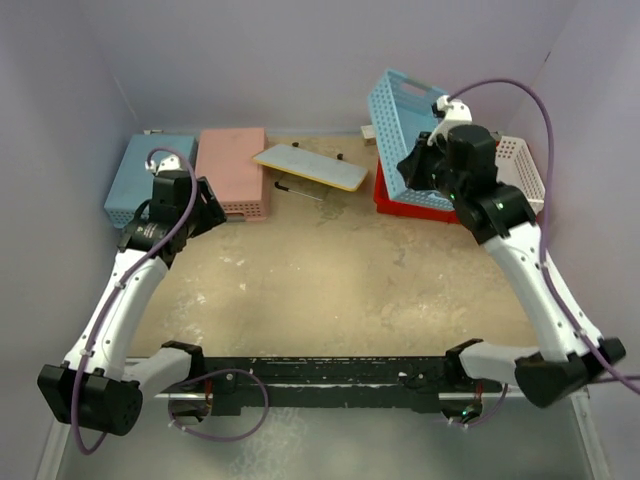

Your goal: Turn the large container upside down

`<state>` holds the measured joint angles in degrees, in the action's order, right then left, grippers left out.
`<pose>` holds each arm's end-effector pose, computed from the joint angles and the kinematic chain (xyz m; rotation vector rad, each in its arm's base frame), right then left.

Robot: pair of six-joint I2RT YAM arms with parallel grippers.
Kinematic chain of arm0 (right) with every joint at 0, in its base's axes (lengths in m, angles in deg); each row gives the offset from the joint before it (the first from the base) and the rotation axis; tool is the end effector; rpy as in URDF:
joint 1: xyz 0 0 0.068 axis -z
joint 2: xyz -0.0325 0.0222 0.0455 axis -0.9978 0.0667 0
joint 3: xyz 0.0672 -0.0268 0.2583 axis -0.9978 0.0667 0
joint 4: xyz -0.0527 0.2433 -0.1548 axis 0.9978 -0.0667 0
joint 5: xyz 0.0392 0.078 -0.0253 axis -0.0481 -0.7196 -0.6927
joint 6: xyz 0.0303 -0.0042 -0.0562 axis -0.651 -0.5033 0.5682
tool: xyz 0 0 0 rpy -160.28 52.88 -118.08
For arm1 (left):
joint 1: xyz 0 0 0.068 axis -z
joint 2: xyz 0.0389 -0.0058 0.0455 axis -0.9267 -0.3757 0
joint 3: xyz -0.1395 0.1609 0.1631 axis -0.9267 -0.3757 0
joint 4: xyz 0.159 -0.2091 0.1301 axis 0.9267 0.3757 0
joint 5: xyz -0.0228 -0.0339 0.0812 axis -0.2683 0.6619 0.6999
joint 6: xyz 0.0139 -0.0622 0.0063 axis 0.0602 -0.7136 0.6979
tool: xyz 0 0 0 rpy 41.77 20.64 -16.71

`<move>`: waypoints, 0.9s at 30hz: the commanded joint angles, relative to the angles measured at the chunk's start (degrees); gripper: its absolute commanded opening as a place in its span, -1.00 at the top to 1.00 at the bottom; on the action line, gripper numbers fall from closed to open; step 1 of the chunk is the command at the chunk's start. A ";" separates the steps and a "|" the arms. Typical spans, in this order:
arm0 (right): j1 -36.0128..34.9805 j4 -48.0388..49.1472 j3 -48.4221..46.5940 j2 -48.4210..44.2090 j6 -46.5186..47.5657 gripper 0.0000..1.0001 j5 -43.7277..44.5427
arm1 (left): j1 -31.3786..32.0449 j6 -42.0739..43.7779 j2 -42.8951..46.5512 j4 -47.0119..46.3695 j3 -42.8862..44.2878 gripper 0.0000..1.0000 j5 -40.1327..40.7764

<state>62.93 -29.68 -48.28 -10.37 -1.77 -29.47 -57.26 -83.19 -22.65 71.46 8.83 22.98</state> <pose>0.3022 0.1218 0.4510 0.0524 1.8842 0.3820 0.2656 -0.0406 0.3290 -0.5706 2.1850 -0.2150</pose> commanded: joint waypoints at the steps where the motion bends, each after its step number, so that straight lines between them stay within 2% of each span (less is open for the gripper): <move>1: -0.47 10.45 6.69 -6.08 -0.48 1.00 -21.81 | 0.22 -2.21 0.61 -3.71 -0.04 -0.25 2.01; 7: -1.04 11.30 11.41 -9.67 -1.41 1.00 -49.25 | 0.22 -4.43 2.92 -1.34 1.60 -0.26 7.61; 9: -2.46 11.89 14.68 -11.22 -2.75 1.00 -55.02 | 0.18 -5.52 4.03 0.13 2.62 -0.28 10.67; 11: -4.85 10.81 17.31 -12.79 -3.35 1.00 -56.04 | 0.22 -6.77 5.26 1.64 3.83 -0.29 13.98; 14: -12.34 2.03 17.12 -13.35 0.52 1.00 -53.21 | 0.13 -8.21 7.11 1.68 4.22 -0.30 17.16; 17: -16.01 0.38 19.09 -13.39 1.58 1.00 -54.85 | 0.13 -10.09 7.36 1.66 3.71 -0.30 20.84; 21: -16.48 7.13 24.30 -12.54 -4.54 1.00 -60.21 | 0.11 -13.80 7.35 3.46 5.11 -0.30 25.62; 27: -16.52 19.80 26.63 -5.36 -18.77 1.00 -72.18 | 0.13 -13.76 8.45 1.78 11.66 -0.30 26.11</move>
<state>46.21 -23.25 -22.24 -19.13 -10.36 -90.43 -57.26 -95.69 -15.53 75.75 13.66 46.04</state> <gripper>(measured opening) 0.041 0.647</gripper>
